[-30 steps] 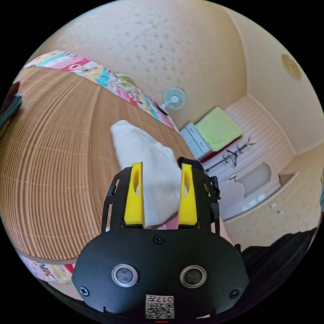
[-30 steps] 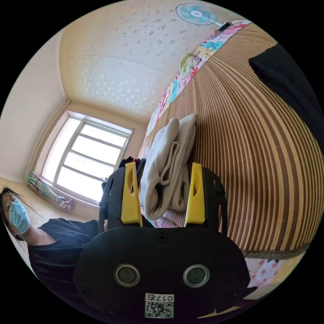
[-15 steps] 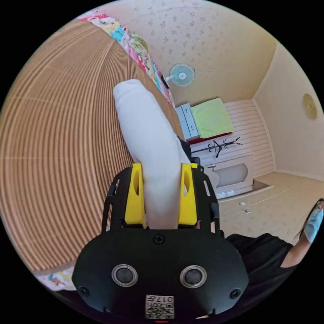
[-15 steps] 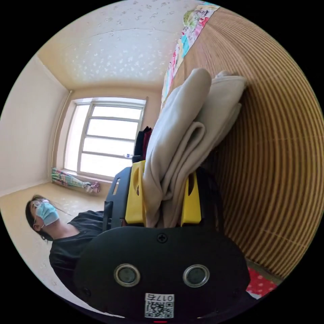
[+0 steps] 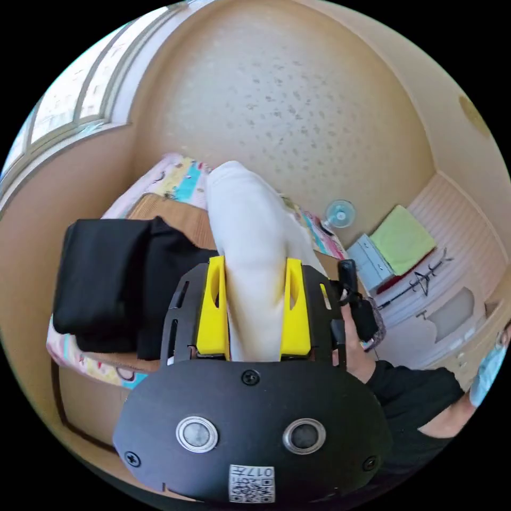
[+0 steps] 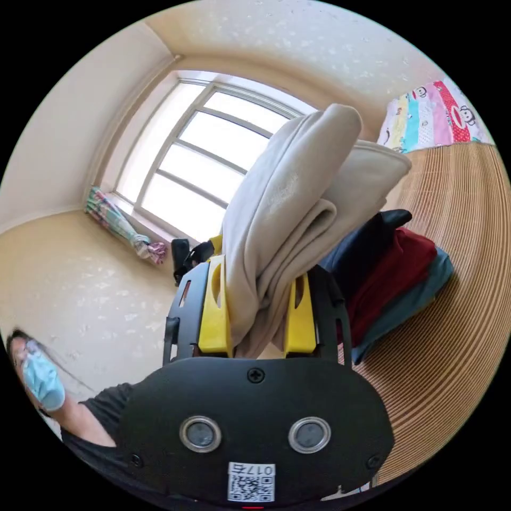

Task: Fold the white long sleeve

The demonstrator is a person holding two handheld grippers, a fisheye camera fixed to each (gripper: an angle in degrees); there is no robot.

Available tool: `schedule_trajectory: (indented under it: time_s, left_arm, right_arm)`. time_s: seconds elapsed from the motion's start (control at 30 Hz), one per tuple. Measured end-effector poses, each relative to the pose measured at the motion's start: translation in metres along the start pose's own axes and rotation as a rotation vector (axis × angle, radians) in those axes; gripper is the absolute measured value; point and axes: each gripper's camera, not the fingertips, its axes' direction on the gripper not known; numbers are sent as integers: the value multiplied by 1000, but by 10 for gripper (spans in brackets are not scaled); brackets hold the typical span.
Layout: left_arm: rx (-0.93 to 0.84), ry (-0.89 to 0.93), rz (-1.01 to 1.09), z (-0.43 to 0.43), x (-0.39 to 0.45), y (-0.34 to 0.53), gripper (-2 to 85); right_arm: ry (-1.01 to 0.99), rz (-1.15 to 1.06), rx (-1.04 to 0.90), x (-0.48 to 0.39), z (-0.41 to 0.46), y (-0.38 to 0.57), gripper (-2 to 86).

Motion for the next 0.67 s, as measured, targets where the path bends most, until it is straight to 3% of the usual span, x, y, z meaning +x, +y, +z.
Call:
schedule_trajectory:
  time_s: [0.07, 0.13, 0.23, 0.33, 0.4, 0.47, 0.53, 0.6, 0.67]
  left_arm:
    - [-119, -164, -197, 34, -64, 4, 159]
    - [-166, -186, -227, 58, -91, 23, 152]
    - [41, -135, -177, 34, -81, 61, 139]
    - [265, -292, -79, -4, -28, 112, 103]
    - [446, -282, -19, -23, 9, 157, 99]
    - [554, -153, 21, -21, 48, 209, 62]
    - [492, -106, -39, 6, 70, 233, 9]
    - [317, -66, -46, 50, 90, 243, -3]
    - [90, 95, 23, 118, 119, 253, -8]
  right_arm:
    - [107, 97, -87, 26, 46, -5, 147]
    - [69, 39, -102, 42, 64, 1, 143]
    - [-51, -18, -118, 41, 41, 18, 132]
    - [-132, -240, -159, 28, -14, 61, 68]
    - [-36, -261, -154, 41, -74, 116, 37]
    - [92, -174, -102, 64, -127, 165, 28]
    - [244, -34, -20, 90, -185, 219, 23]
    - [533, 238, 110, 113, -264, 296, 25]
    - [682, 345, 255, 106, -316, 351, 35]
